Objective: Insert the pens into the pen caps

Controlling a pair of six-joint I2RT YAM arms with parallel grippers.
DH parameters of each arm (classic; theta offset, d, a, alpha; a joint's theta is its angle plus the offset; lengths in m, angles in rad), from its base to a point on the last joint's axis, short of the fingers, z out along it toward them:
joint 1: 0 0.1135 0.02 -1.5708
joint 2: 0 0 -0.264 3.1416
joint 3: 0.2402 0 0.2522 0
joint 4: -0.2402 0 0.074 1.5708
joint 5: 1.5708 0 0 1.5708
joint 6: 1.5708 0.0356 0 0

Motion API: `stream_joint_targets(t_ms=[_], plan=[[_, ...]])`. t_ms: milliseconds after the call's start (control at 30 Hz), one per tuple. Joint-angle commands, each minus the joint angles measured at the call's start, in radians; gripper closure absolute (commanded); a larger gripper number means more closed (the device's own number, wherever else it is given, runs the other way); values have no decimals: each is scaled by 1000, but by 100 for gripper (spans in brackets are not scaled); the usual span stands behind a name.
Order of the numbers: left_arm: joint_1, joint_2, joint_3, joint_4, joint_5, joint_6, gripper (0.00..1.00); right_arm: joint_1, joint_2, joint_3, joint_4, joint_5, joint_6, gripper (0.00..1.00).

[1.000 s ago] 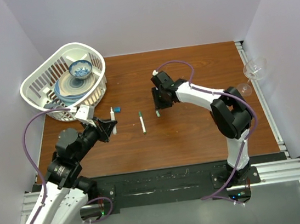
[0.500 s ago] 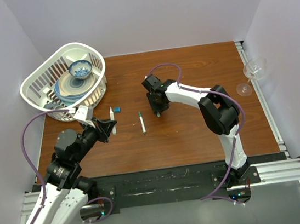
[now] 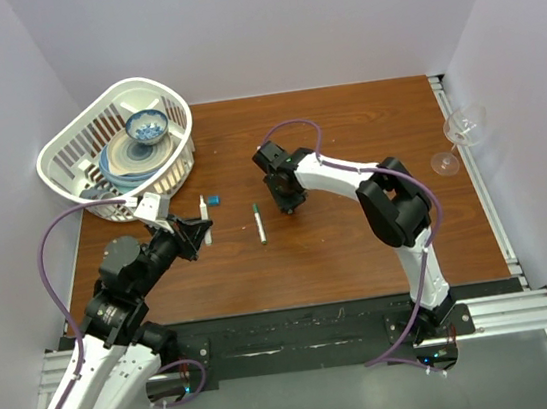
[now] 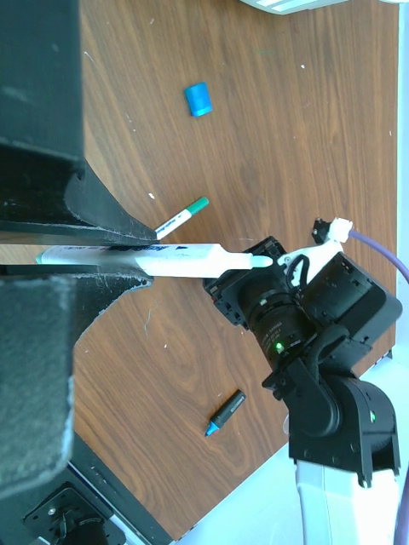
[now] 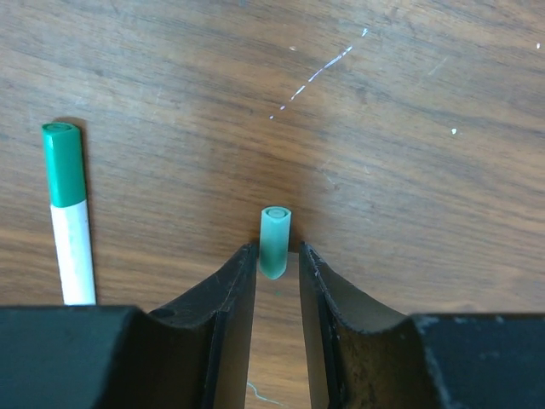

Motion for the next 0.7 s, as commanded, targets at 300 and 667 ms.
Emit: stream_joint_targets(t_ms=[300,667], plan=[[-3,-3,4,14,-4,11,100,-1,62,34,12,7,-59,72],[-3,63,-26,78,121,-30,100,-1,-70,-130,96,-15,-13,100]])
